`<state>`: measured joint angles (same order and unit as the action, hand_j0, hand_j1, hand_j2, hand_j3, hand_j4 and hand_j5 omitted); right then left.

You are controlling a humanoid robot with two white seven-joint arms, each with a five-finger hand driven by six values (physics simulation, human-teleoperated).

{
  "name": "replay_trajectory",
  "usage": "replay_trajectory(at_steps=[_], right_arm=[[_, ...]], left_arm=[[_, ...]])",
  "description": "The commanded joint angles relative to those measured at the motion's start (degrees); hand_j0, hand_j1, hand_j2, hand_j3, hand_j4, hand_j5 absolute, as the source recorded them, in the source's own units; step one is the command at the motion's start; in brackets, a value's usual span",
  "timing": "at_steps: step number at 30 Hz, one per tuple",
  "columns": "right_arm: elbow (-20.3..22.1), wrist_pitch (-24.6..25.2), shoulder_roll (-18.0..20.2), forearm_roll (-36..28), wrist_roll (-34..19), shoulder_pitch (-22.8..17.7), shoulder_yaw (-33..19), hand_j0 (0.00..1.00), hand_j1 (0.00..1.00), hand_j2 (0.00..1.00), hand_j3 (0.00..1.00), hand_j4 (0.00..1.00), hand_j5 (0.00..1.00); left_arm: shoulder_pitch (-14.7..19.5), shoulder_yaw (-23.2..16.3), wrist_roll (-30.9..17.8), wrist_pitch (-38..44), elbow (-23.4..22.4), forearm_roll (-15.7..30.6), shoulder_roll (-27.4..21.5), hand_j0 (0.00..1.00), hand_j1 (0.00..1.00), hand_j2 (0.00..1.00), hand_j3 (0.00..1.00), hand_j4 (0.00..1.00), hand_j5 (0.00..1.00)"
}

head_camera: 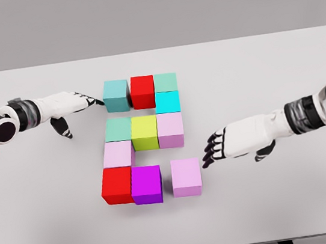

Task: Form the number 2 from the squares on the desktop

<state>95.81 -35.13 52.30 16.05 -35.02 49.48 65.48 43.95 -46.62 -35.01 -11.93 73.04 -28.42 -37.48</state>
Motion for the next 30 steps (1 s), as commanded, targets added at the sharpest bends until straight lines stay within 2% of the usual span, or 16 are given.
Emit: replay_trajectory(at_steps=[1, 4, 30], right_arm=[[1.92, 0.13, -0.09, -0.31, 0.02, 0.00, 0.09, 1.00, 1.00, 1.00, 1.00, 1.00, 1.00], [4.03, 0.13, 0.35, -0.31, 0.02, -0.09, 0.09, 1.00, 1.00, 1.00, 1.00, 1.00, 1.00], [4.65, 0.13, -0.97, -0.40, 0.02, 0.09, 0.00, 1.00, 1.00, 1.00, 1.00, 1.00, 1.00]], left_arm=[[0.00, 0.03, 0.01, -0.02, 0.00, 0.11, -0.14, 1.00, 1.00, 1.00, 1.00, 1.00, 1.00], [-0.18, 0.03, 0.01, -0.19, 0.18, 0.20, -0.14, 1.00, 1.00, 1.00, 1.00, 1.00, 1.00], [-0.18, 0.03, 0.01, -0.28, 0.79, 0.20, -0.05, 1.00, 1.00, 1.00, 1.00, 1.00, 1.00]])
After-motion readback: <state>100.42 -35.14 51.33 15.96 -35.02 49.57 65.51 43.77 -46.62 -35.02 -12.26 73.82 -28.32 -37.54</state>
